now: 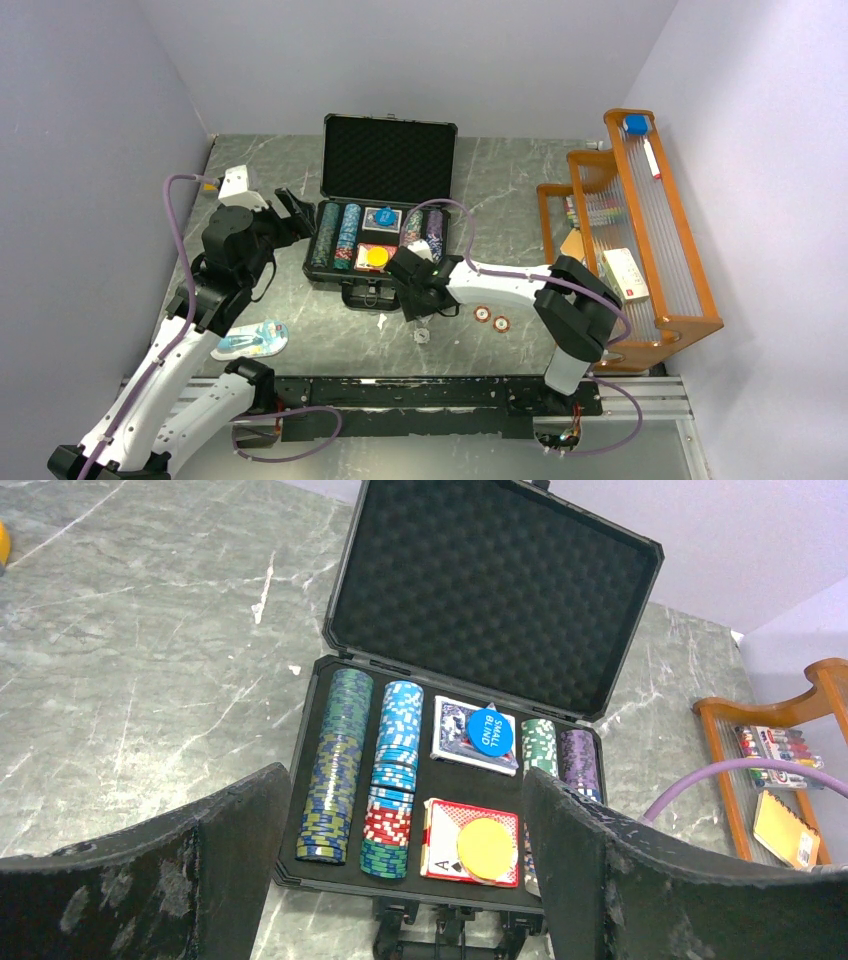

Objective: Pack up texas hold em set

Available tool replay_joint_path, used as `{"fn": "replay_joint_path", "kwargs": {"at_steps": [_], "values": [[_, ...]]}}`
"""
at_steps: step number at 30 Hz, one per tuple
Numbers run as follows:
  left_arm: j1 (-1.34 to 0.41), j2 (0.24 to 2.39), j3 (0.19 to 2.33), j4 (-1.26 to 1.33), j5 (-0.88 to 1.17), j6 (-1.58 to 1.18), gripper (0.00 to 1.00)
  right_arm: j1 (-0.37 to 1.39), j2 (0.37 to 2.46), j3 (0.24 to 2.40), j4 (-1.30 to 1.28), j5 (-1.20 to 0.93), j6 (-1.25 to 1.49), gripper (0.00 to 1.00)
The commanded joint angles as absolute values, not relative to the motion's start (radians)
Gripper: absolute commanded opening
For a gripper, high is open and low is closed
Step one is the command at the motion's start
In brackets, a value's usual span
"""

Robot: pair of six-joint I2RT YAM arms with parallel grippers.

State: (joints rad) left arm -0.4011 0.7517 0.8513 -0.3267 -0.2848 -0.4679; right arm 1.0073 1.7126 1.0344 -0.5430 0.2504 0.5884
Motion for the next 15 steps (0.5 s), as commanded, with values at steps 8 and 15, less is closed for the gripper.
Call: {"fn": "replay_joint_path", "kwargs": {"at_steps": [8,15], "values": [[-0.406,0.746,0.844,-0.315,-0.295,-0.466,0.9,1.008,1.763,1.019,-0.517,0.233,0.618,0.54],[-0.406,0.747,0.844,-0.315,-0.294,-0.466,0.9,1.01,1.768,1.023,-0.543,0.253,0.619,0.55]]}}
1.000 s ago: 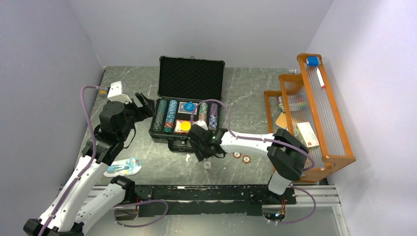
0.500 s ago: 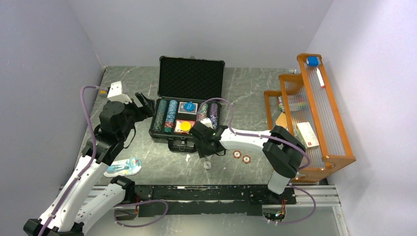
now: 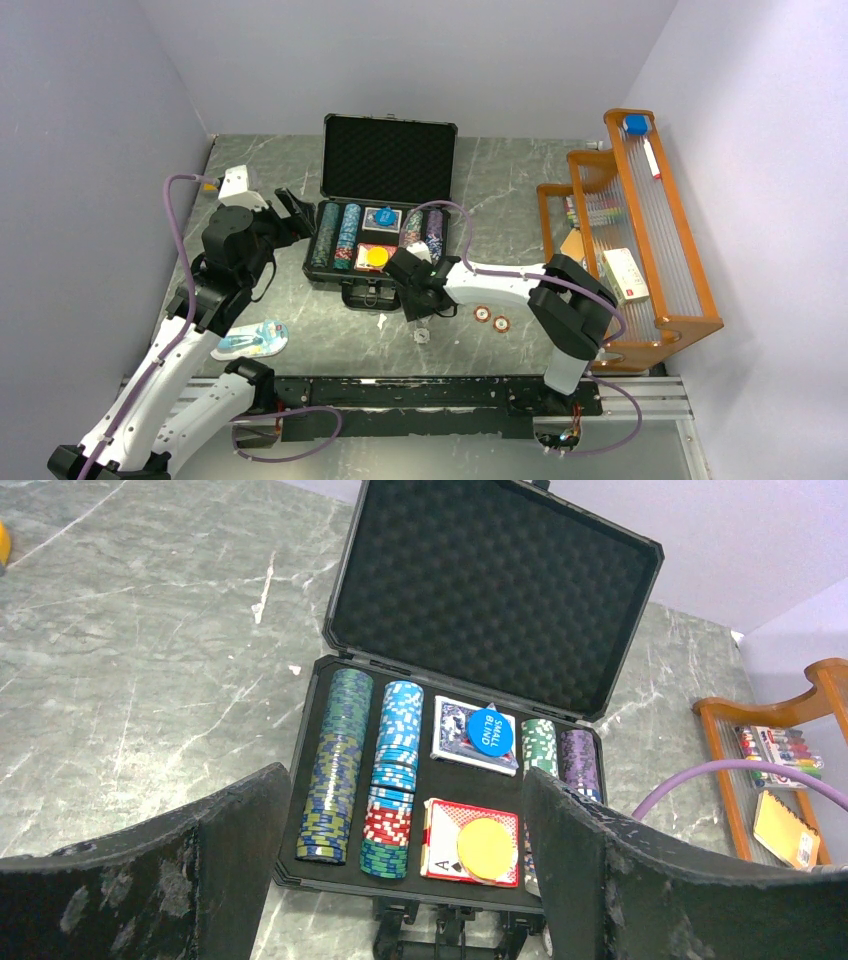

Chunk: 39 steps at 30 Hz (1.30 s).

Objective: Pack up texas hold em set

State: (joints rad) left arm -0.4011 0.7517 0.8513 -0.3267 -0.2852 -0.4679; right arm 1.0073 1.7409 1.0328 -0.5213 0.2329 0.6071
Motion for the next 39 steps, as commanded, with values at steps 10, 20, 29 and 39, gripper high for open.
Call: {"fn": "replay_joint_path", "kwargs": {"at_steps": [10,20,29,39], "values": [[-0.407,0.746,0.845,-0.314,-0.292,-0.466,0.89,1.019,1.698,1.028,-0.547,0.292,0.623,0.49],[-0.405,0.744,0.844,-0.313,-0.29,-0.468,0.9,1.024,1.618,1.009,-0.541,0.223,0.623,0.5],[-0.406,0.745,0.843,-0.31,-0.286,-0.469,0.89,1.085,1.599,0.95,-0.553,0.183,0.658,0.51],[-0.407,0.745,0.846,-0.313,-0.29,-0.468,0.9,1.09,1.63,0.976,-0.573,0.281,0.703,0.61]]}}
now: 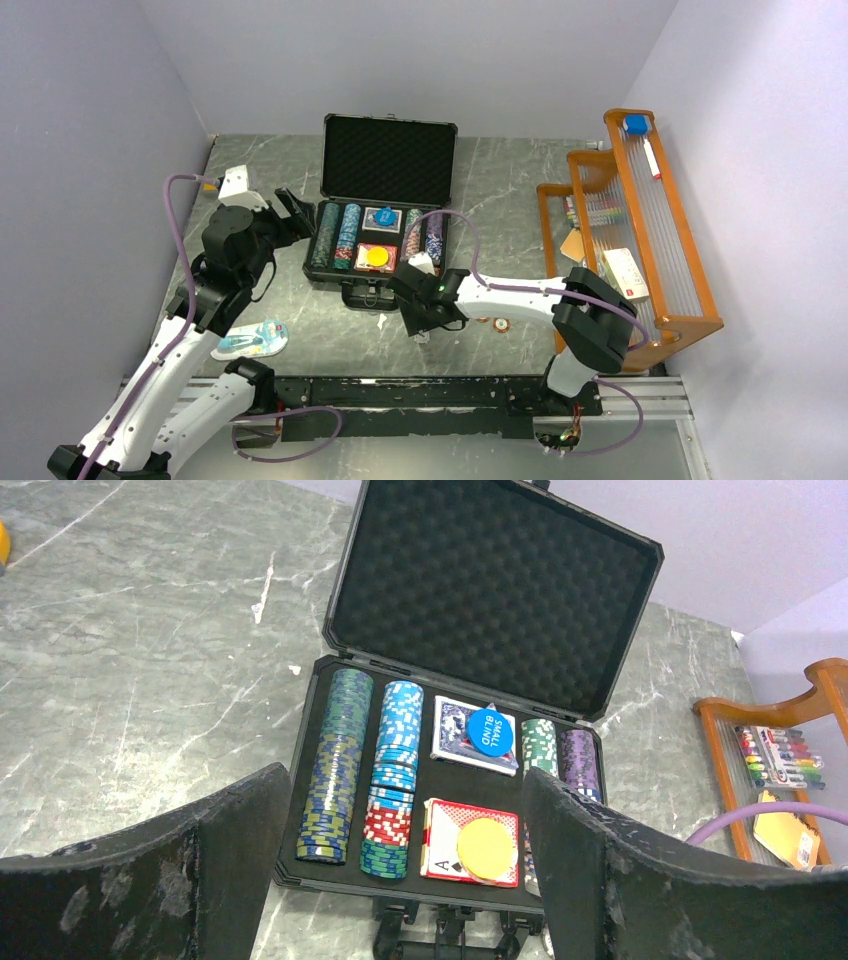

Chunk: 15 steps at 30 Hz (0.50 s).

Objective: Pack up texas hold em set

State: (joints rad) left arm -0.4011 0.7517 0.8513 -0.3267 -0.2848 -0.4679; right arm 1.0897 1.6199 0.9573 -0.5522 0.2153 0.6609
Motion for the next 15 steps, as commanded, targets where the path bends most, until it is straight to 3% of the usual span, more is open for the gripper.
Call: {"fn": "replay_joint_path", "kwargs": {"at_steps": [1,15], "values": [[-0.406,0.744,0.844,-0.314,-0.291,-0.468,0.9,1.088,1.636,0.978,-0.572,0.288,0.709,0.62],[-0.406,0.743,0.844,-0.313,-0.294,-0.466,0.9,1.047,1.73,0.996,-0.52,0.298,0.699,0.62]]}}
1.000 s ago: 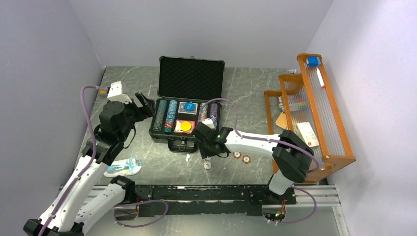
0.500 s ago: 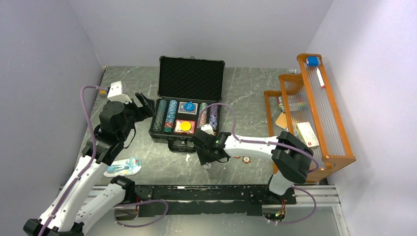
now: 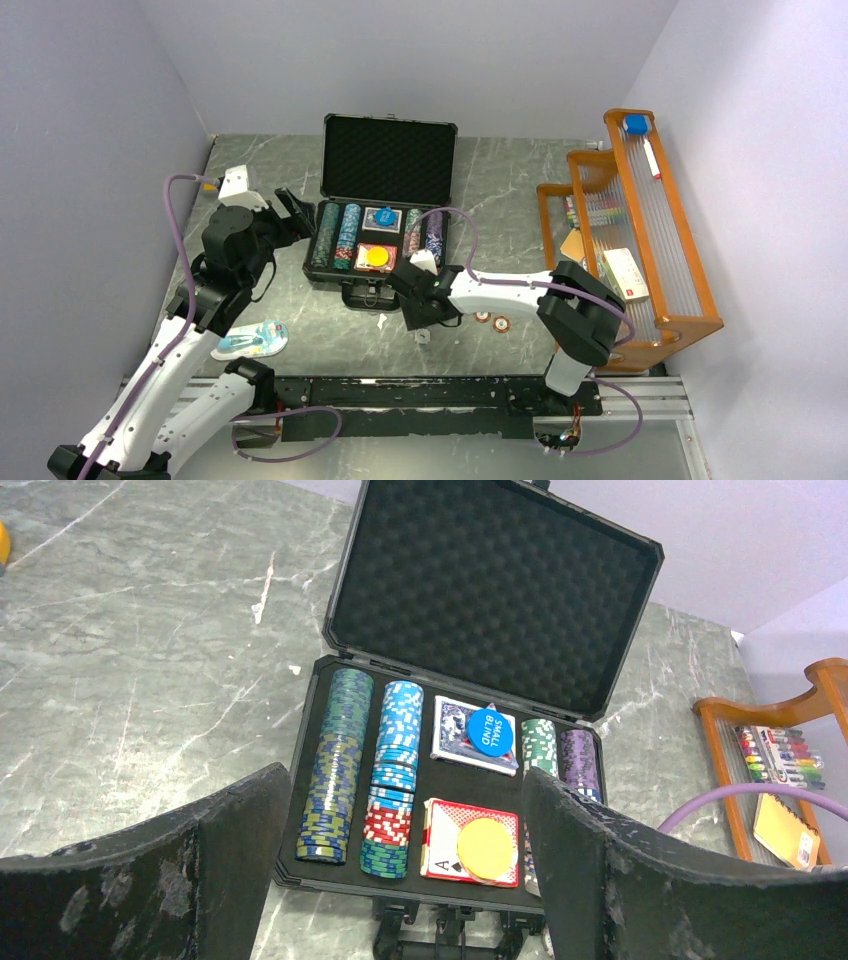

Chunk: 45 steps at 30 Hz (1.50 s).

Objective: Pack up texas hold em set

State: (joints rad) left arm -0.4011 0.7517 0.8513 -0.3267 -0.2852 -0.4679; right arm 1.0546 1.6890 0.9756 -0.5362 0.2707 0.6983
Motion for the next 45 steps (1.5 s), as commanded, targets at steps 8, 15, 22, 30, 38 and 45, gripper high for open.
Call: {"fn": "replay_joint_path", "kwargs": {"at_steps": [8,15,22,30,38,45], "values": [[-0.406,0.741,0.845,-0.315,-0.296,-0.466,0.89,1.045,1.77,0.995,-0.521,0.283,0.693,0.5],[-0.406,0.743,0.844,-0.314,-0.295,-0.468,0.9,1.045,1.745,0.995,-0.54,0.306,0.7,0.44],[-0.407,0.744,0.843,-0.315,-0.294,-0.468,0.89,1.045,1.679,1.036,-0.562,0.296,0.673,0.47],[-0.408,0.744,0.842,-0.313,-0.29,-0.469,0.9,1.046,1.632,1.022,-0.584,0.243,0.661,0.48],[-0.407,0.747,0.842,-0.312,-0.288,-0.471,0.9,1.065,1.608,0.973,-0.58,0.179,0.663,0.49],[-0.406,0.752,0.843,-0.311,-0.287,-0.47,0.89,1.09,1.624,0.961,-0.589,0.156,0.689,0.49]]}}
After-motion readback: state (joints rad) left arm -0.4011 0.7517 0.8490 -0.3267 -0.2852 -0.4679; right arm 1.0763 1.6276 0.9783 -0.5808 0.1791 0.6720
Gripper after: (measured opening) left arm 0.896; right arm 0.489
